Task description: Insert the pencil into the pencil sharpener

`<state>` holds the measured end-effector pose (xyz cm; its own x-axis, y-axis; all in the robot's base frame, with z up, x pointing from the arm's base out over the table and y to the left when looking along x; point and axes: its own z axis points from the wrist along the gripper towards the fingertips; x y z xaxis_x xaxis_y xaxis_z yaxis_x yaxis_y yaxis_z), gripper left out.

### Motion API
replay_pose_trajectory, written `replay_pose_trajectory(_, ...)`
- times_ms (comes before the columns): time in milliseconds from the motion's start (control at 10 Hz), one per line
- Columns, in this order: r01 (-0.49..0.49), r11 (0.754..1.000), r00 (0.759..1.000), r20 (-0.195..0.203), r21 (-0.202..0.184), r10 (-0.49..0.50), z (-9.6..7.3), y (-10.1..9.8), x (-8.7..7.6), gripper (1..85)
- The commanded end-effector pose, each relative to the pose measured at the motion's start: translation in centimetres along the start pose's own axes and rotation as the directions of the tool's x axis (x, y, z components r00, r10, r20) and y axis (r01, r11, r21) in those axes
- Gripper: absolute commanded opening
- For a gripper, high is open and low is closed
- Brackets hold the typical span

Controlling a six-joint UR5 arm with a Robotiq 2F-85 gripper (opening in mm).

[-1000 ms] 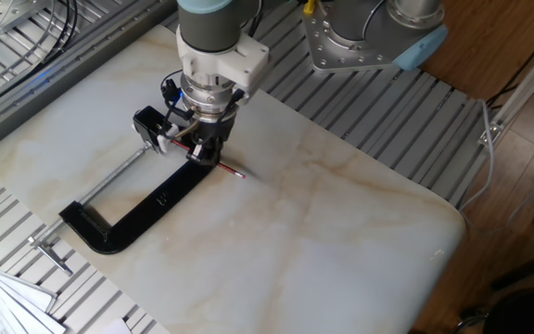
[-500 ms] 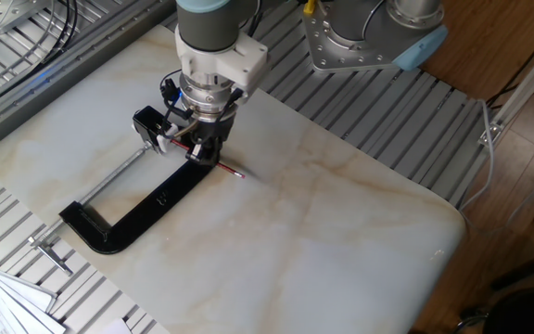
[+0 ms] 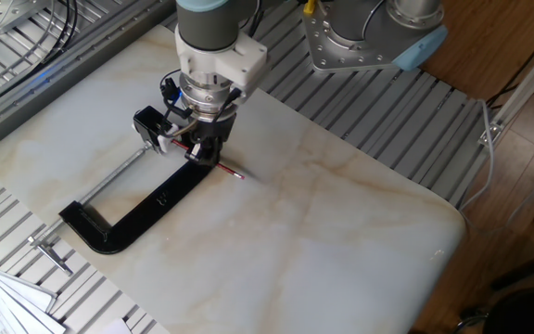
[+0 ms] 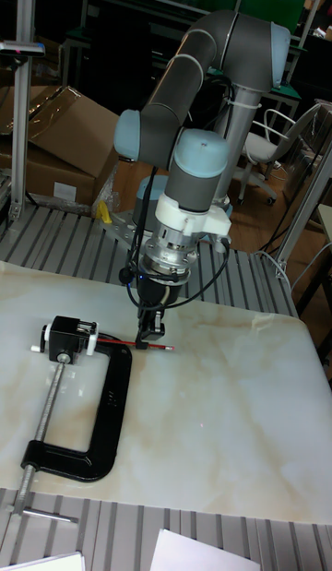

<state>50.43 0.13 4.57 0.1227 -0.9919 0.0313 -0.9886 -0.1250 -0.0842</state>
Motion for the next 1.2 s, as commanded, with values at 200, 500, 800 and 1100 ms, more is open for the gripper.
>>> replay_pose_trajectory(200, -0.044, 0.999, 0.998, 0.053, 0.022, 0.043, -0.1, -0.7, -1.2, 1.0)
replay_pose_trajectory(500, -0.023, 1.000, 0.998, 0.061, 0.016, 0.022, -0.4, -0.4, -0.9, 1.0)
replay_pose_trajectory(800, -0.018, 1.000, 0.998, 0.056, 0.016, 0.017, -0.7, -0.2, 0.1, 1.0)
replay_pose_trajectory(1100, -0.011, 1.000, 0.998, 0.064, 0.014, 0.010, -0.7, -0.2, 1.1, 1.0)
